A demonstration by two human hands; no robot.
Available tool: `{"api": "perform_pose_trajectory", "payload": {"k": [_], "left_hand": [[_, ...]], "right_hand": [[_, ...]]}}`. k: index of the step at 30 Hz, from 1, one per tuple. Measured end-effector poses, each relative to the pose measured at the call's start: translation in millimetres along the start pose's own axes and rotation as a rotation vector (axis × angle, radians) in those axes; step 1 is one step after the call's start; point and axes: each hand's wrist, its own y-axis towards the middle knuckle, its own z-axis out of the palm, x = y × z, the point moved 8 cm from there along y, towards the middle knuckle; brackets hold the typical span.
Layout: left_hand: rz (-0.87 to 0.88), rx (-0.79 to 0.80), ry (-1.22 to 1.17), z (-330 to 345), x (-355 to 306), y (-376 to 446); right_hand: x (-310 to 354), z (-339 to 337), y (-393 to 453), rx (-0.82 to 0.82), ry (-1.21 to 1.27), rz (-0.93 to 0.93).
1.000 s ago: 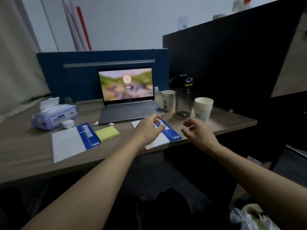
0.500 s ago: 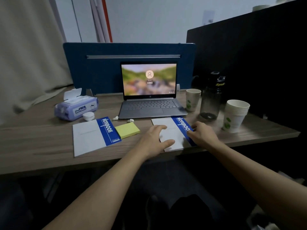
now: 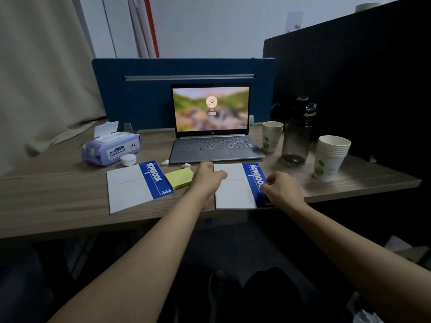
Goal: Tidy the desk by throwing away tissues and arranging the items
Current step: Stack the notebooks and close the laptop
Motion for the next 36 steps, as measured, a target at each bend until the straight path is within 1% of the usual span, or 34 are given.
{"api": "perform_pose_trajectory", "payload": {"k": [2, 3, 6, 10, 13, 15, 18, 21, 24, 27, 30, 32, 36], "left_hand": [[-0.084, 0.057, -0.135, 3, 11, -7], [-0.086, 0.089, -0.141, 6, 14, -11], [0.034, 0.12, -0.103, 12, 10, -24], [0.124, 0.085, -0.221, 4, 1, -31], [0.137, 0.038, -0.243, -23, -3, -29], [0.124, 0.002, -0.202, -49, -1, -27], [0.13, -0.092, -0.064, -99, 7, -24], [0.091, -0.223, 0.098, -155, 25, -22], [0.047, -0.371, 0.288, -212, 41, -23], [0.015, -0.467, 0.484, -249, 54, -24], [-0.002, -0.478, 0.531, -260, 59, -19], [-0.029, -0.486, 0.525, -264, 60, -15], [-0.101, -0.488, 0.557, -265, 55, -2]], "right_hand": [[-1, -4, -4, -0.03, -0.009, -0.001], [-1, -6, -6, -0.045, -0.003, -0.012], [-1, -8, -8, -0.085, 0.049, -0.044], [2, -3, -12, -0.059, 0.385, -0.021], [23, 1, -11, -0.067, 0.5, -0.065], [44, 13, -10, -0.04, 0.548, -0.101], [88, 50, -12, 0.077, 0.523, -0.174], [137, 94, -18, 0.198, 0.554, -0.243], [179, 130, -21, 0.271, 0.508, -0.3], [206, 156, -19, 0.286, 0.381, -0.313], [221, 171, -21, 0.293, 0.193, -0.397], [227, 177, -24, 0.315, 0.124, -0.446], [235, 180, -26, 0.353, -0.008, -0.471]]}}
